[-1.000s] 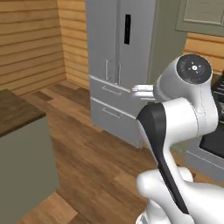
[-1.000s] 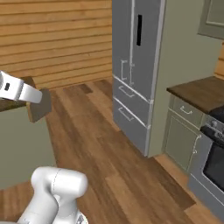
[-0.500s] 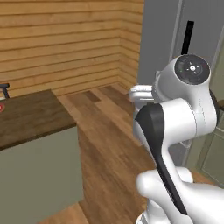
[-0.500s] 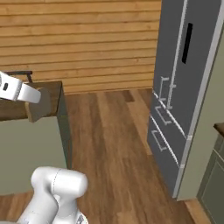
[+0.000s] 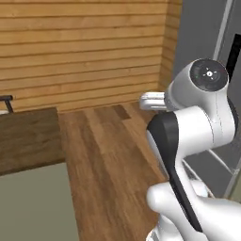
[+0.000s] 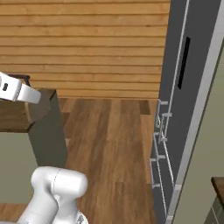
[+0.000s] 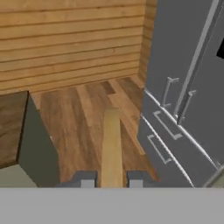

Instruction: Start the toaster. Once the lever pops up, take the bread to the plate on the dining counter.

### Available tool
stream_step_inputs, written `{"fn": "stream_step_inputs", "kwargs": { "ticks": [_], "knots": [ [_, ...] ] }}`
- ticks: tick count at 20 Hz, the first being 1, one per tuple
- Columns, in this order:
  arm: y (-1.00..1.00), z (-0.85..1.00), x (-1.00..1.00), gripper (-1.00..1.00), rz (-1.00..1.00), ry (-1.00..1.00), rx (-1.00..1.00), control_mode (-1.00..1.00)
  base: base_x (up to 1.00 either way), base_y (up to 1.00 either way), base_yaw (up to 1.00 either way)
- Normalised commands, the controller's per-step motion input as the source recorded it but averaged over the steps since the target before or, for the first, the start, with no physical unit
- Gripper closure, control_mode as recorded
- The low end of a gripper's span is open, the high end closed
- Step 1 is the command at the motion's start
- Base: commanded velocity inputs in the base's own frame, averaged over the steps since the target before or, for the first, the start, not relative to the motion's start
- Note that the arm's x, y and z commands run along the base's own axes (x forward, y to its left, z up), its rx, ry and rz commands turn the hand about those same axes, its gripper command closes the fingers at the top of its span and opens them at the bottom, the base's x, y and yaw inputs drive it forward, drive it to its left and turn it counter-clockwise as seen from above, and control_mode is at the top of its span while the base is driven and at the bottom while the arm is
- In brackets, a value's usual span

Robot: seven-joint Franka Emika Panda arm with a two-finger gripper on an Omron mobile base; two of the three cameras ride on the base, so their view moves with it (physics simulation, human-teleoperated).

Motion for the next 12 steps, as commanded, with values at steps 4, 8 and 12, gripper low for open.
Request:
{"fn": "stream_step_inputs", "kwargs": {
  "ticks": [4,8,12],
  "knots": [
    [0.00,0.00,0.00,1.00,0.00,0.00,0.00,1.00,1.00,-0.59,0.41],
    [0.00,0.00,0.00,1.00,0.00,0.00,0.00,1.00,1.00,-0.42,0.44],
    [0.00,0.00,0.00,1.00,0.00,0.00,0.00,1.00,1.00,-0.22,0.41]
  ]
}}
